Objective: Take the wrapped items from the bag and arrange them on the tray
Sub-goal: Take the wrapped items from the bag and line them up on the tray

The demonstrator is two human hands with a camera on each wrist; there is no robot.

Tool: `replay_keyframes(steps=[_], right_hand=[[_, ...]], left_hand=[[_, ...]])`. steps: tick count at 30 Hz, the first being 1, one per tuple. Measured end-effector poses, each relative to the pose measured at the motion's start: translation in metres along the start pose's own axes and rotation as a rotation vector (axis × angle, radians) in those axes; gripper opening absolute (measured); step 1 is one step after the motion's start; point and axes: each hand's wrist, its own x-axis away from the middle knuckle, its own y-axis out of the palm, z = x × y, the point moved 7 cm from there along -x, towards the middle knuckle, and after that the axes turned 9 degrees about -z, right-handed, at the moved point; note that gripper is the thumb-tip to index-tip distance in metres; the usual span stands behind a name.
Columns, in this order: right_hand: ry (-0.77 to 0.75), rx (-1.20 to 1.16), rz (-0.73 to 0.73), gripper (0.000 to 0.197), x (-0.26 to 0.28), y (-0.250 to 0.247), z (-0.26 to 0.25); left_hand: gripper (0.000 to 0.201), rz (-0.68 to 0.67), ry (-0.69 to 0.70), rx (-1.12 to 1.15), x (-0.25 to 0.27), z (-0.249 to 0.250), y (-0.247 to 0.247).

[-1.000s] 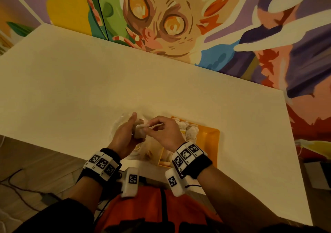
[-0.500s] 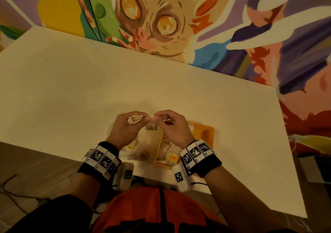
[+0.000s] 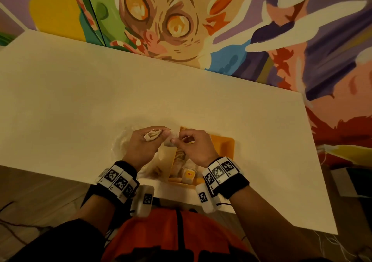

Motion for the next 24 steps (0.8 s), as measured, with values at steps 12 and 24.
replay_keyframes(steps=[12,24], right_hand=[[0.438,0.158,-0.112,0.012,0.040,-0.046,0.085],[0.704,0.451,-0.337,0.015,0.053,-0.015,0.112]], left_hand=[[0.028,-0.104,-0.201,-0.679,0.003,-0.040,0.016],[0.044,-0.220,-0.290,-1.055,0.000,-0.063,0.033]])
